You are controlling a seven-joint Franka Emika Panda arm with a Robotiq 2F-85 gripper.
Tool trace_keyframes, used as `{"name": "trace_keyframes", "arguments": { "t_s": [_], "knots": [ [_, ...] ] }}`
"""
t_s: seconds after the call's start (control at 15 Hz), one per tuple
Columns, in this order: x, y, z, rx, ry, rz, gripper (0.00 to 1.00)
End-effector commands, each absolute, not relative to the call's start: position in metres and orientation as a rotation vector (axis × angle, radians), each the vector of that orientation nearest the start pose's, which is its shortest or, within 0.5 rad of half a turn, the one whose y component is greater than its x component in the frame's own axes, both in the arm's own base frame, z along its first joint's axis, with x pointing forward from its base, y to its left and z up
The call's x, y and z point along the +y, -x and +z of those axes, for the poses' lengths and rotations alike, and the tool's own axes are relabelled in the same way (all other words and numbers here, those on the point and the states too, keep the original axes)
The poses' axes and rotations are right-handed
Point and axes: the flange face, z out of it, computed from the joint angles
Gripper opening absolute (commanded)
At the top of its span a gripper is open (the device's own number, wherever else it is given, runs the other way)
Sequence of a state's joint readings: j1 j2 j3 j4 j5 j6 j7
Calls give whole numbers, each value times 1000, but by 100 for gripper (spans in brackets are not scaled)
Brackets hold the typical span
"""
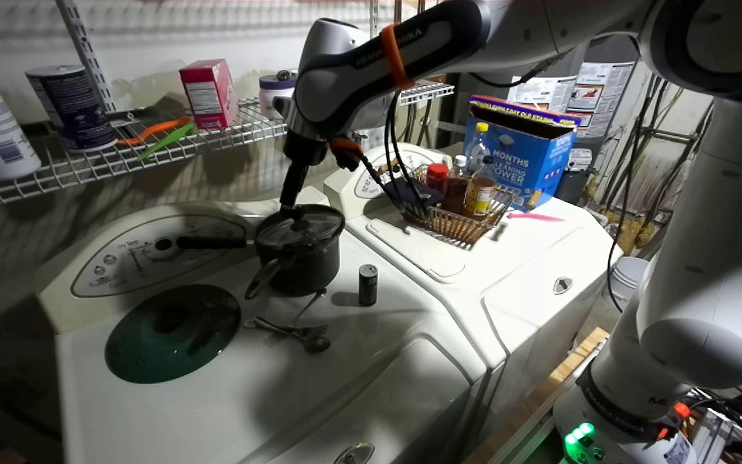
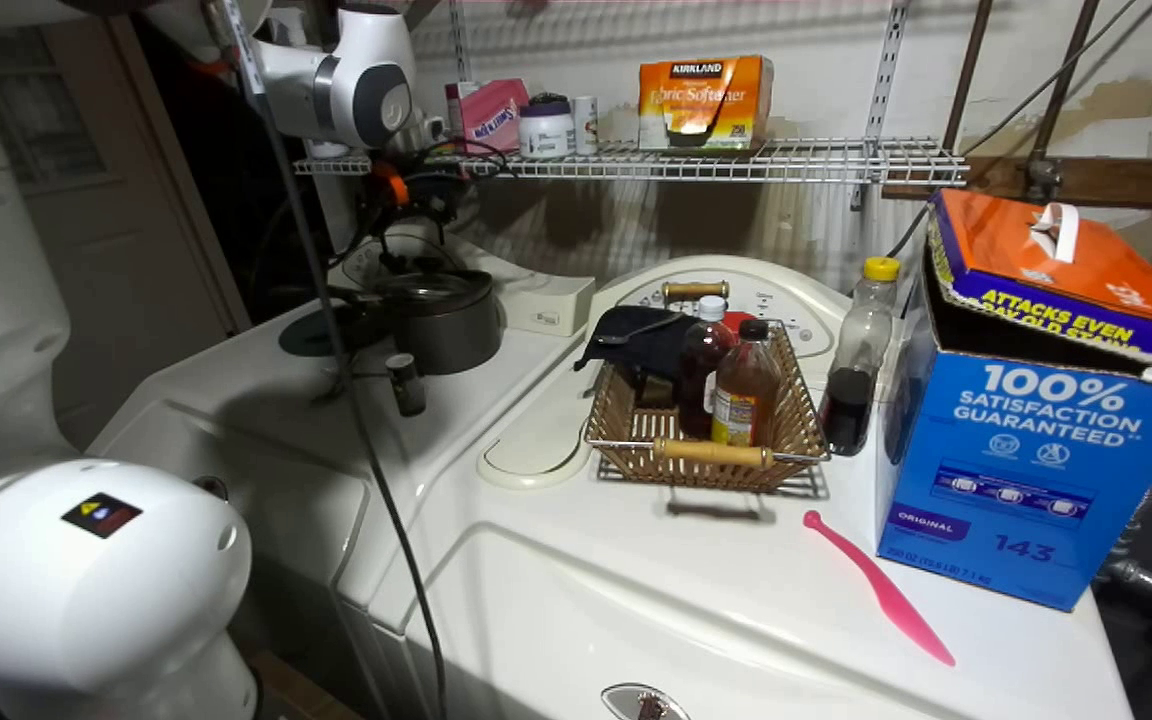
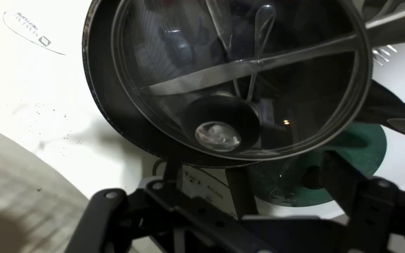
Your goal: Remove the lid from the black pot
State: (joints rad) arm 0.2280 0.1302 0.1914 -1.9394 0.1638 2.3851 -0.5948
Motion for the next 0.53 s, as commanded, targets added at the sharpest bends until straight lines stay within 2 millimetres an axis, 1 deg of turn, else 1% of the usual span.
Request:
{"name": "trace_keyframes", "arguments": {
  "t_s": [0.0, 0.27, 0.4, 0.47],
  "knots": [
    [248, -574, 442, -1271, 2650, -503, 100],
    [241, -576, 435, -1251, 2659, -478, 100],
    [240, -576, 432, -1244, 2633, -464, 100],
    [239, -577, 431, -1235, 2628, -459, 94]
  ]
}}
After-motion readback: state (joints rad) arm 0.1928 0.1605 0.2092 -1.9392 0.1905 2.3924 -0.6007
